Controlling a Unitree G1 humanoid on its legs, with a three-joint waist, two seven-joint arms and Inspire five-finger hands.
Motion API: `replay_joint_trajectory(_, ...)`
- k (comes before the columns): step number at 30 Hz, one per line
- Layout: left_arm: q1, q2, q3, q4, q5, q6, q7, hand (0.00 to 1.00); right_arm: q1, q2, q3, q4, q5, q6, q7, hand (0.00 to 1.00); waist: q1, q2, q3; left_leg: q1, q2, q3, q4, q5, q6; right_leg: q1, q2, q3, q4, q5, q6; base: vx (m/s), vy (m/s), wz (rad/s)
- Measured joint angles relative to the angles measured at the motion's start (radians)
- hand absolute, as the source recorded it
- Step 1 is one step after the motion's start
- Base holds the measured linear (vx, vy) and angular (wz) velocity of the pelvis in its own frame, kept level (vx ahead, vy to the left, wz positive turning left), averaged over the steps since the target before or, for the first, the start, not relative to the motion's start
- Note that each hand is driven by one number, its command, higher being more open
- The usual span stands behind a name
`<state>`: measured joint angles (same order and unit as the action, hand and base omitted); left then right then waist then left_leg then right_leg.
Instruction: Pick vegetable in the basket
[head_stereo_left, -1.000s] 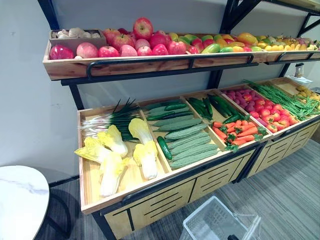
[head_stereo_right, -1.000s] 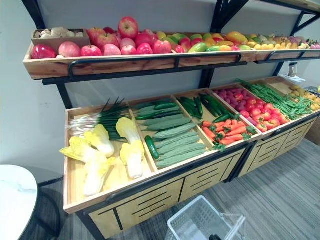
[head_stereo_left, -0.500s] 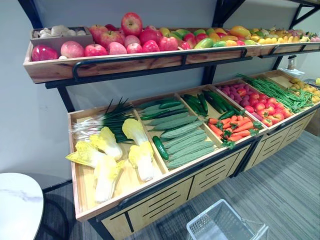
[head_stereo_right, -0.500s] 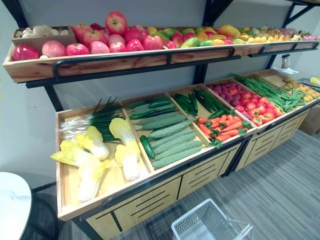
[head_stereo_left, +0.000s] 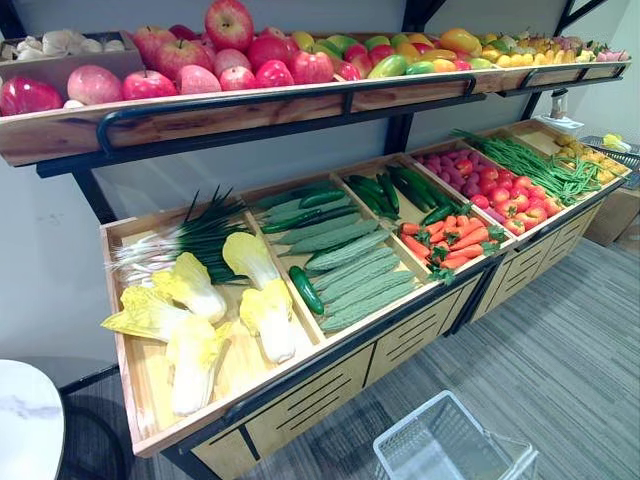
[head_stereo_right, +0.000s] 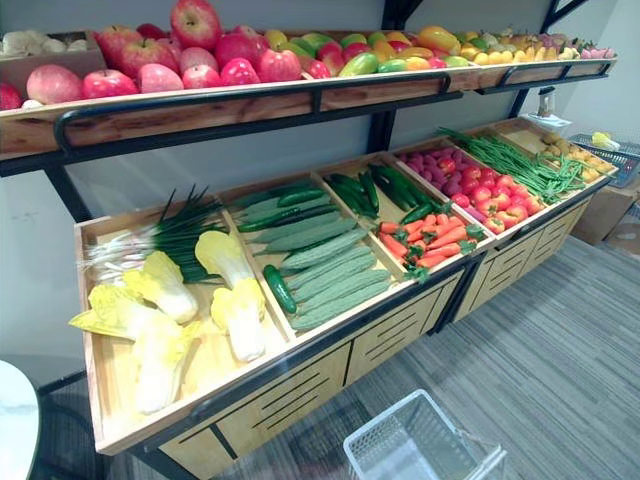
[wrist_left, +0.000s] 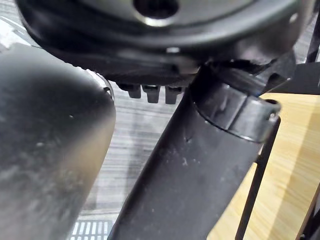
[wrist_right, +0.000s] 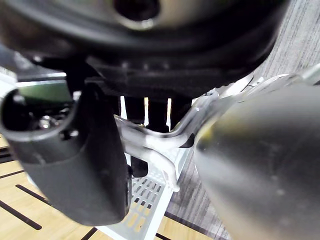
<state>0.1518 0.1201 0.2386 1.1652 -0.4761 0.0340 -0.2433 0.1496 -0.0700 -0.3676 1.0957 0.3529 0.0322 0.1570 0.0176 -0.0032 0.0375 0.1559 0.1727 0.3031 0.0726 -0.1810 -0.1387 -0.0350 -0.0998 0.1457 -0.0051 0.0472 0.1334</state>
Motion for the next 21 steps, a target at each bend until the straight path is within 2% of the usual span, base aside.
replay_joint_trajectory(5,-0.007,0.004,-0.037,0.005,0.016,-0.025,0.009,1.00,-0.020,-0.004,0.002,0.025,0.002,0.003,-0.006,0.00,0.000,-0.003,0.014,-0.001,-0.003,-0.005,0.002,-0.001,0.002,0.001,-0.002,-0.001,-0.002,0.000,0.000,0.00,0.000,0.00)
replay_joint_trajectory(11,-0.013,0.003,-0.039,0.012,0.017,-0.027,0.012,1.00,-0.027,-0.019,0.041,0.033,0.002,0.000,-0.012,0.00,0.000,-0.003,0.017,-0.003,-0.004,-0.012,0.009,-0.002,0.004,0.004,-0.005,-0.005,0.003,0.000,0.000,0.00,0.000,0.00)
replay_joint_trajectory(15,-0.013,0.003,-0.067,0.016,0.055,-0.057,0.015,1.00,-0.028,-0.020,0.043,0.037,0.007,-0.001,-0.017,0.00,-0.003,-0.003,0.024,-0.003,-0.004,-0.013,0.014,-0.003,0.004,0.002,-0.005,-0.005,0.009,0.000,0.000,-0.03,0.015,0.01)
replay_joint_trajectory(21,-0.017,0.005,-0.069,0.018,0.091,-0.069,0.016,1.00,-0.025,-0.017,0.034,0.039,0.042,-0.001,-0.029,0.00,-0.026,-0.005,0.030,-0.004,-0.003,-0.010,0.014,-0.003,0.004,0.000,-0.004,-0.002,0.011,0.000,0.000,0.00,0.000,0.00)
